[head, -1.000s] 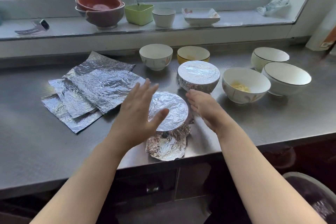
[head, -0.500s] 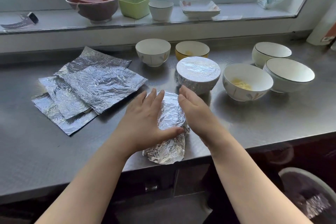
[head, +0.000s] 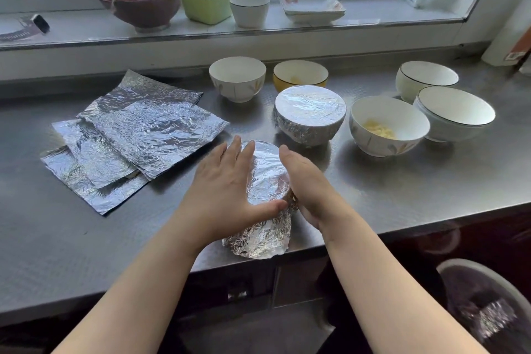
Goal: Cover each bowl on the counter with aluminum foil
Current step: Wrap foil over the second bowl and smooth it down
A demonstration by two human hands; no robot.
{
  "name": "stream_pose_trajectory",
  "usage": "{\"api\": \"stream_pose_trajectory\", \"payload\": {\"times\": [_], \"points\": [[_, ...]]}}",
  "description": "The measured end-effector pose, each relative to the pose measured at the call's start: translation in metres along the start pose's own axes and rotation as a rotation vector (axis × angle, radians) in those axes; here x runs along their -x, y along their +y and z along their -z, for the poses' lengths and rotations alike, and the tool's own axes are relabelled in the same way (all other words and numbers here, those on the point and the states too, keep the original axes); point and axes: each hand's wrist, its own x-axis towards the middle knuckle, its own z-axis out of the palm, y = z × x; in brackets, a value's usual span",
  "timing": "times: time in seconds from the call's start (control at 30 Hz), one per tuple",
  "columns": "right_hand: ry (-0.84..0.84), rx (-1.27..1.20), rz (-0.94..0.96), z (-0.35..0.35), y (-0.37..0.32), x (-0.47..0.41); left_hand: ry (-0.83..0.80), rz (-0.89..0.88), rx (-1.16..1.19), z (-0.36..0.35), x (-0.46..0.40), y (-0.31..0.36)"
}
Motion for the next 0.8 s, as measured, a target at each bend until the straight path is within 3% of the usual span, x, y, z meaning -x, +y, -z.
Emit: {"api": "stream_pose_trajectory", "payload": {"times": [0.13,0.33,0.43,0.53,0.67,0.8], "points": [[-0.056,-0.223,-0.119,0.004,0.003,-0.003,-0.014,0.006,0.007,0.002,0.001,0.000],[-0.048,-0.167,-0.168,0.017,0.006,-0.004,-0.039,0.013,0.003,0.002,0.000,0.000],[0.046,-0.093,-0.117,0.028,-0.004,-0.006,-0.040,0.012,-0.002,0.002,0.000,0.000],[0.128,0.029,0.049,0.035,-0.017,-0.002,-0.048,0.016,0.003,0.003,0.000,0.001],[0.088,0.026,0.160,0.021,-0.016,0.017,-0.033,0.025,0.002,0.002,-0.001,0.001],[0.006,-0.046,0.149,0.003,0.003,0.022,-0.022,0.035,-0.004,0.002,0.001,0.005]]}}
